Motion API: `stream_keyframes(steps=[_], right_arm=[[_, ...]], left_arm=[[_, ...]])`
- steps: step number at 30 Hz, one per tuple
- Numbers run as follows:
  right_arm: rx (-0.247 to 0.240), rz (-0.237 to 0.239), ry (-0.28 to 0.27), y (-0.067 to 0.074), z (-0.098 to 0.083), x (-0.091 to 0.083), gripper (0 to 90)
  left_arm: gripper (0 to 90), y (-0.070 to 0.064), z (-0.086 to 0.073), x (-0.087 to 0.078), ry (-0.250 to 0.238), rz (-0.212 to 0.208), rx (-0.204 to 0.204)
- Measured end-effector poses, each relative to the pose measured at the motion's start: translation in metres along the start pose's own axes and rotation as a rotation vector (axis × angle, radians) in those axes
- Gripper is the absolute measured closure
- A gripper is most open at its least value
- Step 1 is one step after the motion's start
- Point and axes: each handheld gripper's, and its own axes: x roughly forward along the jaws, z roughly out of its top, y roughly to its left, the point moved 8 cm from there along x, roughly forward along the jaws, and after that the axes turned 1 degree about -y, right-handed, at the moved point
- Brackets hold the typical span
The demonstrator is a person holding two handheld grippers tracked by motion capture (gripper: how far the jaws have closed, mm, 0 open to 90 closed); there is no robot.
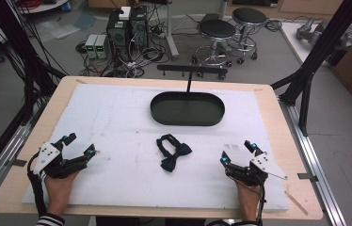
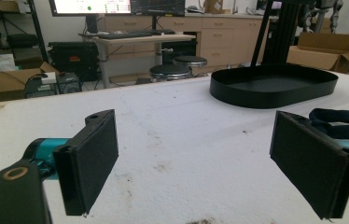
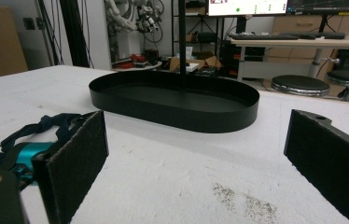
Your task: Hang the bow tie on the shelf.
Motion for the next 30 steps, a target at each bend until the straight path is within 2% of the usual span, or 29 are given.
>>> stream_keyframes(steps=[13, 19, 24, 30], right_arm=[[-0.001, -0.013, 0.006, 0.0, 0.0, 0.001, 5.3], [-0.005, 0.018, 0.051, 0.001, -0.001, 0.004, 5.2], [0.03, 0.037, 0.059, 0.004, 0.006, 0.007, 5.2], [0.033, 0.114, 0.125, 0.015, 0.016, 0.017, 5.2]], left_arm=[[15.7, 0.0, 0.0, 0.0, -0.004, -0.002, -0.007], [15.7, 0.001, 0.0, 0.0, 0.002, -0.001, -0.006], [15.7, 0.001, 0.0, 0.001, 0.003, 0.0, -0.009], [15.7, 0.001, 0.0, 0.001, 0.008, 0.002, -0.008]])
